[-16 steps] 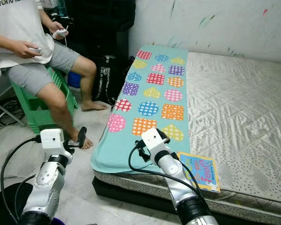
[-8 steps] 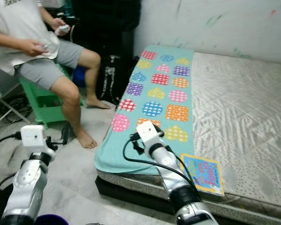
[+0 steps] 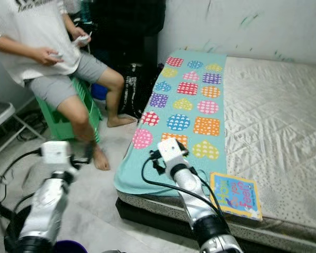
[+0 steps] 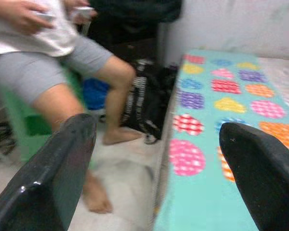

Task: Clean up the room

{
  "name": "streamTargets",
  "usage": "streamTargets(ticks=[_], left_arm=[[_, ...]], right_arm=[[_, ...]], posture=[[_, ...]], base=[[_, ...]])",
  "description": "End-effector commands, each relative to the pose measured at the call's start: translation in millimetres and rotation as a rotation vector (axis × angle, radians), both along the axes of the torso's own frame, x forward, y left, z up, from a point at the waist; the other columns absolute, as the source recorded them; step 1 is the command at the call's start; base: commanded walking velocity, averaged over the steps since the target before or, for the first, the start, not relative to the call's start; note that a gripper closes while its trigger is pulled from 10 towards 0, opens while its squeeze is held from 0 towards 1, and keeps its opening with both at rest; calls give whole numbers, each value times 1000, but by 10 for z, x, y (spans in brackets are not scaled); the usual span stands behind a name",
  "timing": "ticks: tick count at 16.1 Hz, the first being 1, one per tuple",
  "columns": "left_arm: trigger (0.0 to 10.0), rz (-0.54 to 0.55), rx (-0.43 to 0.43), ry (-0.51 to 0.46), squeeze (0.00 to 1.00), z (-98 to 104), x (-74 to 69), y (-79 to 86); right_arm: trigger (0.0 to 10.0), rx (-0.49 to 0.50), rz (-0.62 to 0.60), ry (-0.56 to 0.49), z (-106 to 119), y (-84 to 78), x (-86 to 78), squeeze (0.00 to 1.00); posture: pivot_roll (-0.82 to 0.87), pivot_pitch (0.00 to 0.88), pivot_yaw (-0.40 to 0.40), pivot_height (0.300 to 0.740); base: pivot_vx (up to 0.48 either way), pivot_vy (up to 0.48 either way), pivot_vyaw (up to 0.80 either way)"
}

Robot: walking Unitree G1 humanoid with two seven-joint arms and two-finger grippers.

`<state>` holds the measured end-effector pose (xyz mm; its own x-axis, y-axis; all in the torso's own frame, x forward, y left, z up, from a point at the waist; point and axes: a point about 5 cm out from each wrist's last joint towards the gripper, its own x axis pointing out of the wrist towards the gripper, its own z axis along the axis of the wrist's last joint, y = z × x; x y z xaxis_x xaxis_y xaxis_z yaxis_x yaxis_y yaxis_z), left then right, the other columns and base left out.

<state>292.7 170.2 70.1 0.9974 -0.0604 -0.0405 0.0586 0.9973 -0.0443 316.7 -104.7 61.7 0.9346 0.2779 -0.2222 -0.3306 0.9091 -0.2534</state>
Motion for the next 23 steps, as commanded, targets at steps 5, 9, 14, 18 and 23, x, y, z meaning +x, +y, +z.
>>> streamTargets(ticks=[5,9,14,18,23], left_arm=[[10000,-107,8,47,0,-71,-51,-83],[10000,-37,-13,49,0,-83,-93,-19],[10000,-54,-18,56,0,-89,-123,-64],[10000,3,-22,47,0,-69,-185,-7],[10000,110,26,23,0,0,-341,285]], right_arm=[[10000,42,1,-55,109,-7,-23,0],[10000,45,20,-38,83,6,-45,0],[10000,40,80,-8,53,132,-43,0],[10000,20,143,0,60,183,-15,0],[10000,8,260,-1,118,458,49,0]], posture=[[16,0,66,740],[45,0,45,740],[65,0,52,740],[122,5,5,740],[218,25,-75,740]], base=[[0,0,0],[0,0,0],[0,0,0],[0,0,0],[0,0,0]])
